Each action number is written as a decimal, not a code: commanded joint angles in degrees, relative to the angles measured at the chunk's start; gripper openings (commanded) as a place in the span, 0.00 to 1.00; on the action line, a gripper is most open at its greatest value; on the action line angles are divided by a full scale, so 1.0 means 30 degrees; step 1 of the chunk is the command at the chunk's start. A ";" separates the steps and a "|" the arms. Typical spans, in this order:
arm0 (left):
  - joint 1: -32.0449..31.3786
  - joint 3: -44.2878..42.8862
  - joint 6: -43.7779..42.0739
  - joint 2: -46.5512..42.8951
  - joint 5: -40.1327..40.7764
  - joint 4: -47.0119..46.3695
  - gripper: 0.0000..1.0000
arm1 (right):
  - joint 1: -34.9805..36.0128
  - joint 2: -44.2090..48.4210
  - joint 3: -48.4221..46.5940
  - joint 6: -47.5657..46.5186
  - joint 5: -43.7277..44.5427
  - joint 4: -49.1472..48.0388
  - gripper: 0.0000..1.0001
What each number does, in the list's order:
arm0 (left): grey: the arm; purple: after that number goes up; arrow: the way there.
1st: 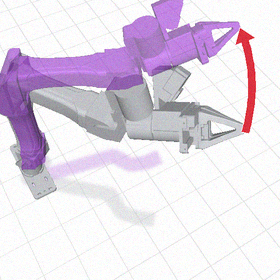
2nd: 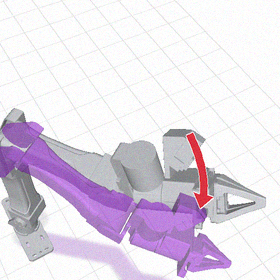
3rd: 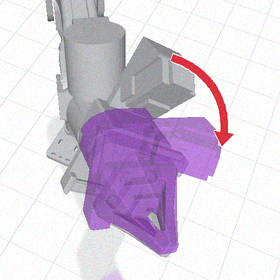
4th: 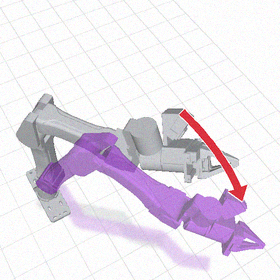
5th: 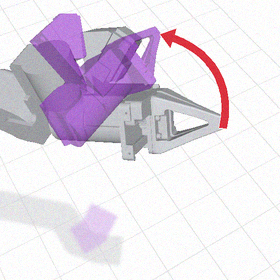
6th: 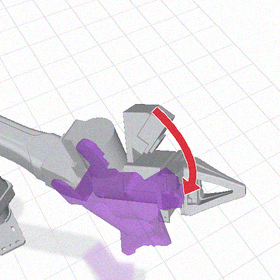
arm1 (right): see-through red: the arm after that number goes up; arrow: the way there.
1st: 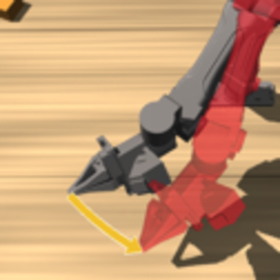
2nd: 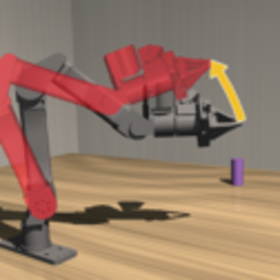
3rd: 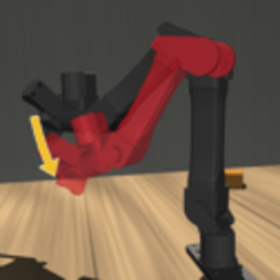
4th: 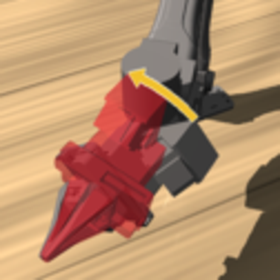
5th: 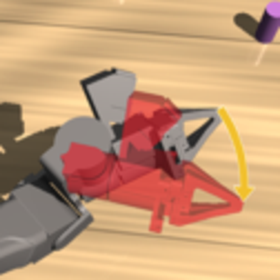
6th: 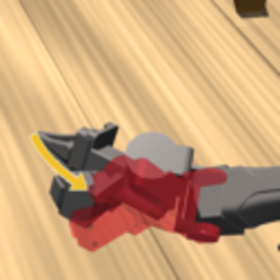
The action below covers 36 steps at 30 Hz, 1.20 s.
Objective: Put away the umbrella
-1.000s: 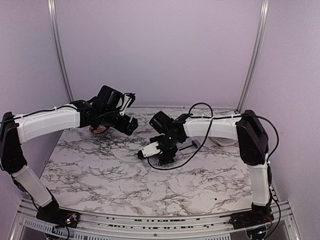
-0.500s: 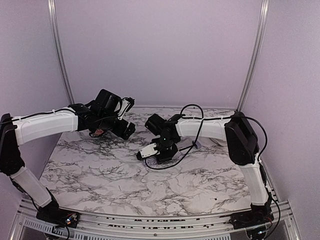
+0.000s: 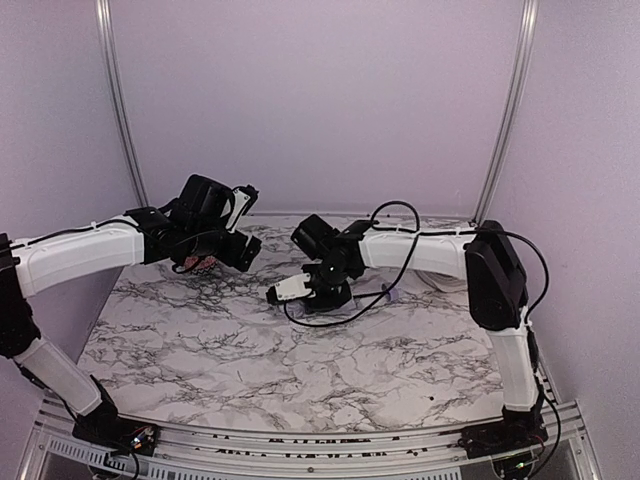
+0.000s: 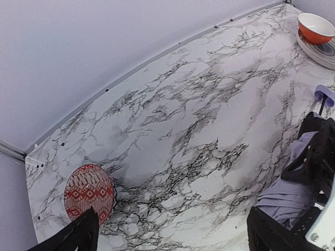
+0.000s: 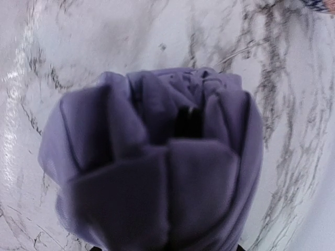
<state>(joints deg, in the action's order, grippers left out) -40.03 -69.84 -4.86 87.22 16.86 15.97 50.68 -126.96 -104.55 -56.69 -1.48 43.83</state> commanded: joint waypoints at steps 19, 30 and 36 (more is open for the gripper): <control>0.1309 0.2195 0.2331 -0.2903 0.7194 -0.3680 0.99 | -0.5222 1.1556 1.0804 2.1088 -1.3832 -3.3971 0.00; 0.1305 0.2268 0.1918 -0.2780 0.7588 -0.3685 0.99 | -0.3759 1.2069 0.8731 1.9269 -0.7790 -3.1704 0.00; 0.1304 0.2250 0.1748 -0.2568 0.7508 -0.3708 0.99 | -0.3730 1.0427 1.4489 2.0648 -0.4200 -3.2554 0.00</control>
<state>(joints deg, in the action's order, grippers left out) -36.10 -63.55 0.91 78.81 38.68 6.22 39.79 -90.52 -70.41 3.16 -24.51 -53.45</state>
